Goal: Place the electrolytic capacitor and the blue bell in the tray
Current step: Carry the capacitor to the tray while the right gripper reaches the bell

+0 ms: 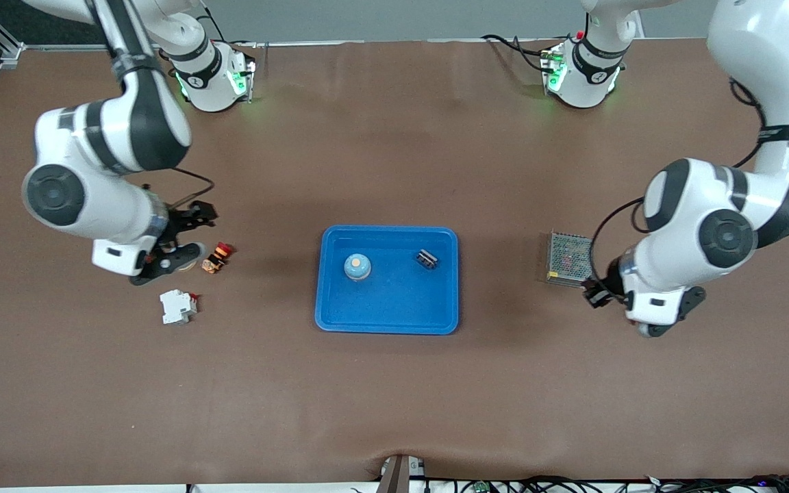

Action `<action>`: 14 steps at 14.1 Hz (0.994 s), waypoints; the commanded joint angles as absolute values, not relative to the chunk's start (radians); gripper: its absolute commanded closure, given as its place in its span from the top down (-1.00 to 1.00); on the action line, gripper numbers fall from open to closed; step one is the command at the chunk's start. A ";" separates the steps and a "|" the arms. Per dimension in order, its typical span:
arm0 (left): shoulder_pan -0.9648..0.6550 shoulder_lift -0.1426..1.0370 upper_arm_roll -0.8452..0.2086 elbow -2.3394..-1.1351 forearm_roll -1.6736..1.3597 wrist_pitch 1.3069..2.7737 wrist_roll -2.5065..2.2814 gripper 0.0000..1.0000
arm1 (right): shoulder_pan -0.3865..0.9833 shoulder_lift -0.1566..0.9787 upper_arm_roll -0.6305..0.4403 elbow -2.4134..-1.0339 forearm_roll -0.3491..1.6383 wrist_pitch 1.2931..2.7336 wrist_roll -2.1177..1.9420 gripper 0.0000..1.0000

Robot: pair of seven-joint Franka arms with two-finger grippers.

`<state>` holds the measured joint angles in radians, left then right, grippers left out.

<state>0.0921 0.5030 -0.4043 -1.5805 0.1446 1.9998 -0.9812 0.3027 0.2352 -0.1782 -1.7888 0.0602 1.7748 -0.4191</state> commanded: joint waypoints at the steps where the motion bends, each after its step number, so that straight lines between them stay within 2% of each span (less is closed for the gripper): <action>1: 0.045 0.571 -0.403 -1.494 0.155 1.968 -1.058 -1.00 | 0.204 0.202 -0.158 -1.899 0.031 1.879 -0.596 1.00; 4: -0.027 0.621 -0.402 -1.439 0.155 1.970 -1.193 -1.00 | 0.167 0.204 -0.158 -2.009 0.021 2.040 -0.696 1.00; 9: -0.148 0.681 -0.399 -1.414 0.155 2.038 -1.420 -1.00 | 0.140 0.219 -0.158 -2.175 0.011 2.348 -0.828 1.00; 14: -0.230 0.748 -0.390 -1.408 0.155 2.236 -1.661 -1.00 | 0.120 0.294 -0.158 -2.191 0.011 2.459 -0.906 1.00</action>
